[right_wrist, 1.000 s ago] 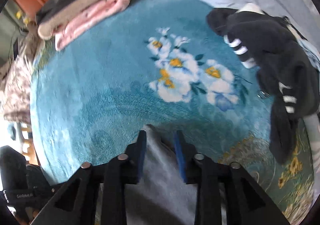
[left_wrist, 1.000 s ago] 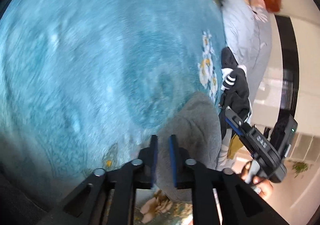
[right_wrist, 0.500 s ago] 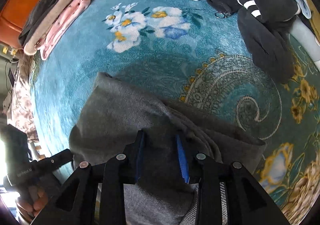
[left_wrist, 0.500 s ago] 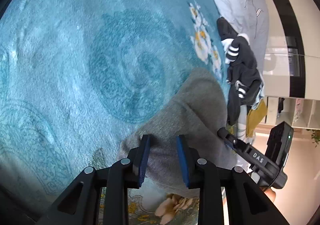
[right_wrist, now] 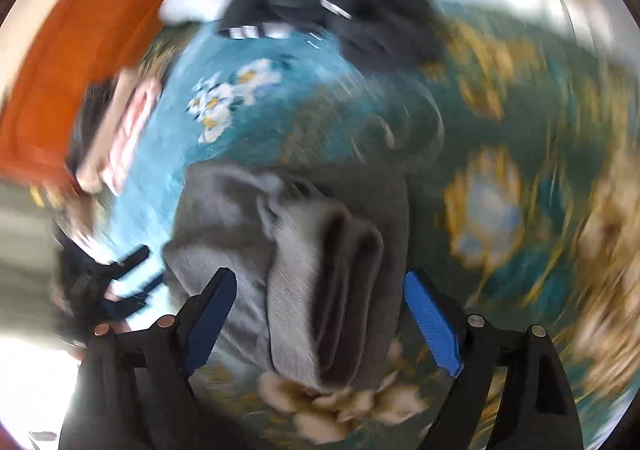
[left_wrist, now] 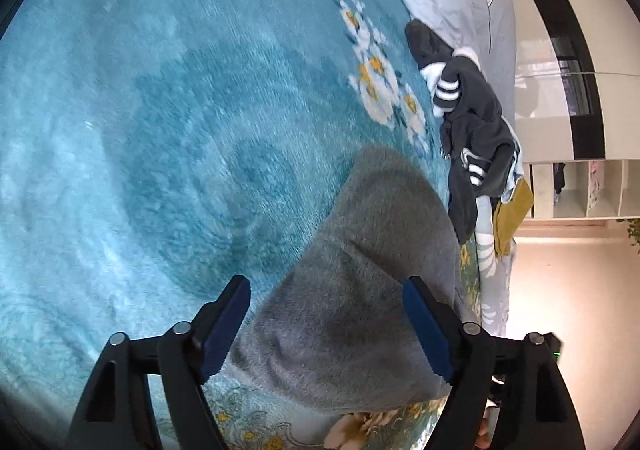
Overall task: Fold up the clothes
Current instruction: 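Grasp the folded grey sweatpants with the left gripper while the right gripper grasps the cuffs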
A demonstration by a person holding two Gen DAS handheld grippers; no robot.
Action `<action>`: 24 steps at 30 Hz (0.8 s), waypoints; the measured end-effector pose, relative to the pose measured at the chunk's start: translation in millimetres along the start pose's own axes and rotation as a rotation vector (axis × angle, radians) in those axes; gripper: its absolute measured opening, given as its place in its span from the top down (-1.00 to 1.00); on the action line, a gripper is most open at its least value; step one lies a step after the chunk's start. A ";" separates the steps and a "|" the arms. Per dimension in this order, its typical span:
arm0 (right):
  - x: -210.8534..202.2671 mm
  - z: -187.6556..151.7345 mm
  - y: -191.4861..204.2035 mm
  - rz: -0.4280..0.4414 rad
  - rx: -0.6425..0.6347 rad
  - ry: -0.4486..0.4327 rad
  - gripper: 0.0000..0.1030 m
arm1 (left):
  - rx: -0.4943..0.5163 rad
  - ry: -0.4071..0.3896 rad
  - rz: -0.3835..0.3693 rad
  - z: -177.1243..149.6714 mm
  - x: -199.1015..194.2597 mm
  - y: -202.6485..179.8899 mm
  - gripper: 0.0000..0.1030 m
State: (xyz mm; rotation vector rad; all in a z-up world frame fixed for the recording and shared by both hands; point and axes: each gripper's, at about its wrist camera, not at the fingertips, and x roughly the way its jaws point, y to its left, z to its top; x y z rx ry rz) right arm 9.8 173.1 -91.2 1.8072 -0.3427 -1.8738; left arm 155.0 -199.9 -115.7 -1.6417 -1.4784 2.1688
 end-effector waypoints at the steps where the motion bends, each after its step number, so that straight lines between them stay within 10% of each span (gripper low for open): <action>1: 4.6 -2.0 -11.6 0.034 0.050 0.013 -0.68 | 0.007 0.016 0.004 -0.5 5.6 -1.4 -0.63; 8: 35.6 -8.2 -34.5 0.193 0.130 0.028 -0.69 | 0.058 0.062 -0.051 0.5 25.0 -11.1 -0.93; 24: 62.0 2.5 12.5 0.121 -0.073 0.042 -1.00 | 0.034 0.061 -0.027 -1.6 30.2 -18.2 -0.91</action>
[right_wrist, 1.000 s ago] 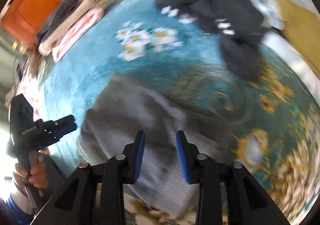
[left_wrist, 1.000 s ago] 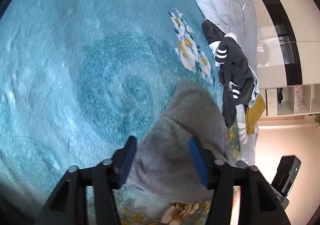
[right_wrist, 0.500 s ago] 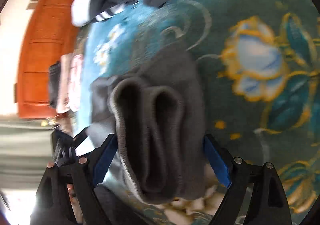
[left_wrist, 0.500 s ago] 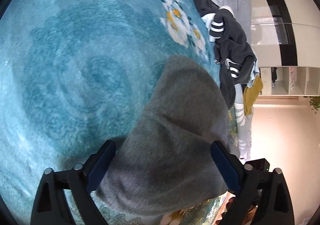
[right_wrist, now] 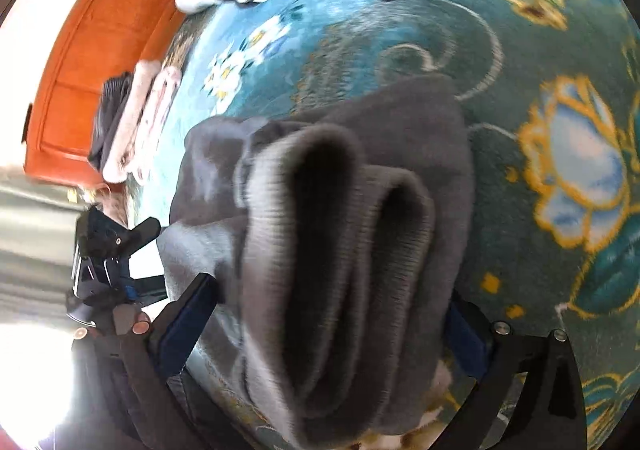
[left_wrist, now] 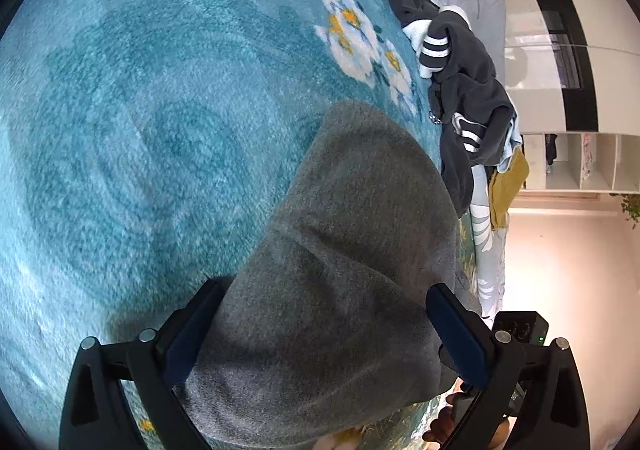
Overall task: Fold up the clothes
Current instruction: 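Grasp the folded grey sweatpants with the left gripper while the right gripper grasps the cuffs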
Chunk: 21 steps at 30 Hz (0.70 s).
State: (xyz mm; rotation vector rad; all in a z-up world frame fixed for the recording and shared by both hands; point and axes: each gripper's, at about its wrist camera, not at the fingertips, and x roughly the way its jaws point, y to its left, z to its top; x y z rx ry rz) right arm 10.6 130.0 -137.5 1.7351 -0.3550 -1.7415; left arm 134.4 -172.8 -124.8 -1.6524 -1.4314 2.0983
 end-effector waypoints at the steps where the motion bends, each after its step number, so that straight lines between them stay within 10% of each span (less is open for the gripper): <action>1: 2.1 3.4 2.8 -0.009 0.003 0.012 -1.00 | -0.009 -0.010 0.008 -0.5 -1.7 0.4 -0.79; 13: 8.1 45.8 27.4 -0.114 0.084 0.084 -0.27 | 0.043 -0.051 0.043 -6.0 -26.0 -5.9 0.21; 21: 8.1 100.3 101.1 -0.186 -0.083 0.128 0.05 | 0.088 -0.140 -0.014 13.8 -70.5 -18.0 0.30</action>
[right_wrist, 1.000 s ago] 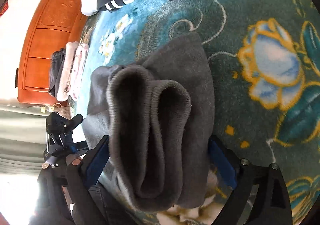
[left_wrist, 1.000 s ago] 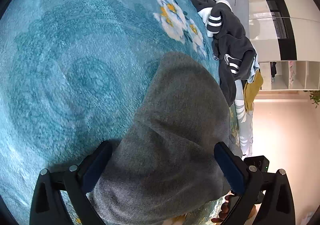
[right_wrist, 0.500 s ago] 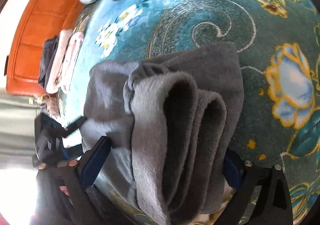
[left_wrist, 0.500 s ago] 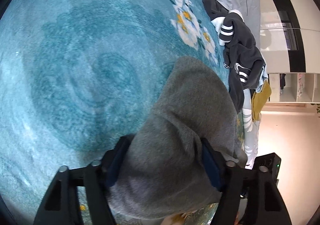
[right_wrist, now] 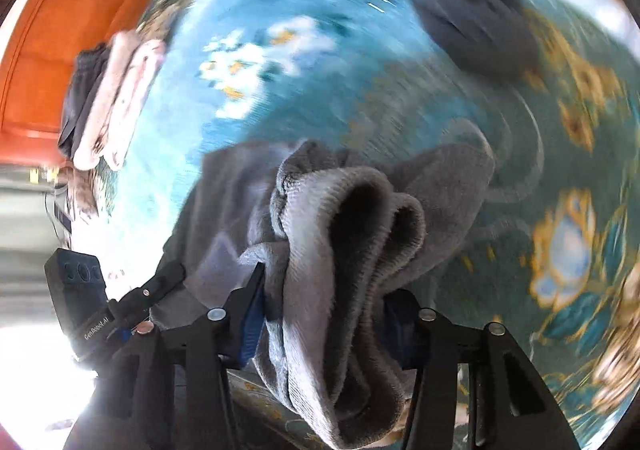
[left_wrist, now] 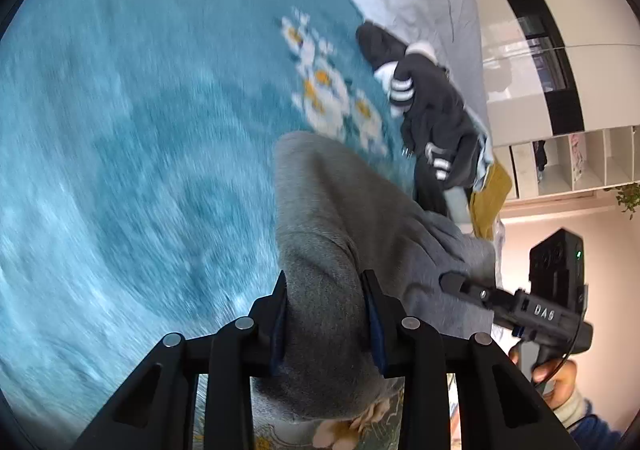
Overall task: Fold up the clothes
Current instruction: 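Grasp the folded grey sweatpants with the left gripper while the right gripper grasps the cuffs, then carry the folded sweatpants with both grippers onto the stack of folded clothes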
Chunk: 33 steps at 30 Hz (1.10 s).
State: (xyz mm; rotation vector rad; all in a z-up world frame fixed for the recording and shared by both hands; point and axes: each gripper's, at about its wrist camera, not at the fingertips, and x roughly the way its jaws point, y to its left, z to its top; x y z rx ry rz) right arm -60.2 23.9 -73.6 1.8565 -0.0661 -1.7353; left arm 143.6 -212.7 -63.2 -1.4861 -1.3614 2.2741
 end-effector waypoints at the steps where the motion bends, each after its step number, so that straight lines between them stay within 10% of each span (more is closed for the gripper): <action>1: -2.7 11.8 14.9 0.001 -0.033 -0.007 0.09 | 0.007 -0.027 -0.005 8.4 -11.2 0.2 0.30; 18: -13.9 215.8 440.5 0.193 -0.730 -0.198 0.20 | 0.043 -0.638 -0.009 246.2 -289.4 56.5 0.30; 24: 26.3 265.6 560.1 0.134 -0.869 -0.224 0.20 | -0.038 -0.716 0.002 306.3 -310.9 95.9 0.30; 33: 107.7 308.3 585.4 -0.029 -0.896 -0.173 0.20 | -0.170 -0.667 0.010 333.3 -269.3 170.7 0.30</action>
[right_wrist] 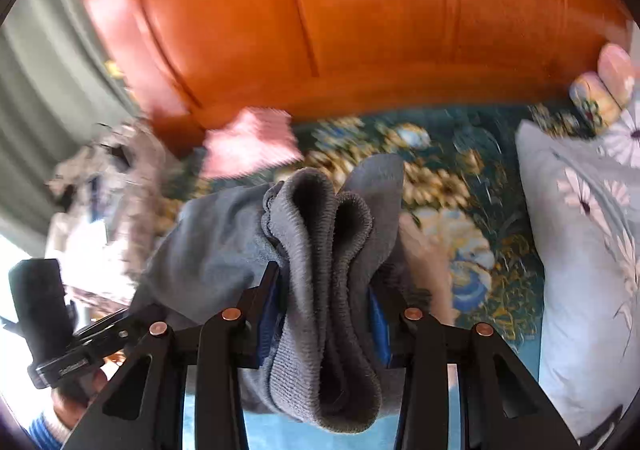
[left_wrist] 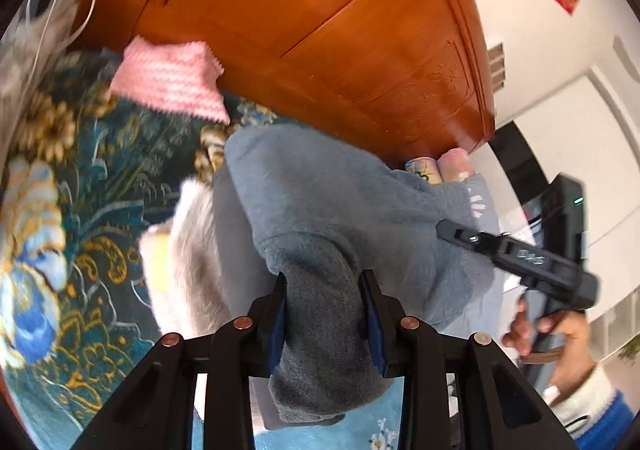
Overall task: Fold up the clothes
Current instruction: 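Carry the folded sweatpants with both grippers onto the stack of folded clothes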
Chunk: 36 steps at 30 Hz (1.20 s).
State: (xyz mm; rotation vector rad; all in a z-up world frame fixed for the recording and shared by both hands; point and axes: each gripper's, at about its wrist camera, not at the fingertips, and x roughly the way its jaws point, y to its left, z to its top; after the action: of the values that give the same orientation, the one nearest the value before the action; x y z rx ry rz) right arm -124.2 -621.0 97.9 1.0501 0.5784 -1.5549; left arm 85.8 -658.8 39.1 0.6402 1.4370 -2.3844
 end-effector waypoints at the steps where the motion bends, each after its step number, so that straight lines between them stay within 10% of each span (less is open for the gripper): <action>1: 7.7 -2.2 -5.5 -0.004 0.007 0.005 0.19 | -0.012 0.002 -0.024 -1.3 -0.3 4.3 0.26; 8: -1.7 -8.0 -27.4 0.070 0.077 -0.037 -0.08 | 0.010 -0.010 -0.081 0.3 -34.4 2.2 -0.17; 18: -64.1 -13.5 11.1 0.080 0.000 -0.214 -0.10 | 0.284 -0.038 0.041 -1.3 -46.8 -64.5 -0.18; 23: -27.3 -29.5 42.1 0.073 -0.123 -0.098 -0.10 | 0.303 0.028 0.144 -15.5 -21.0 -59.3 -0.18; 29: 17.1 -39.4 -2.2 0.021 0.051 -0.048 -0.10 | 0.338 0.055 0.155 -23.1 -6.1 -62.1 -0.18; 36: 30.1 -39.5 -7.6 -0.023 0.069 -0.036 -0.11 | 0.423 0.092 0.336 -32.6 14.3 -74.2 -0.18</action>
State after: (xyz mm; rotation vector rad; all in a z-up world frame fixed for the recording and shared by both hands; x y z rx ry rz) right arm -118.7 -602.2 51.6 1.0682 0.5164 -1.6210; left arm 47.0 -595.7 75.0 1.0131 0.7706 -2.4144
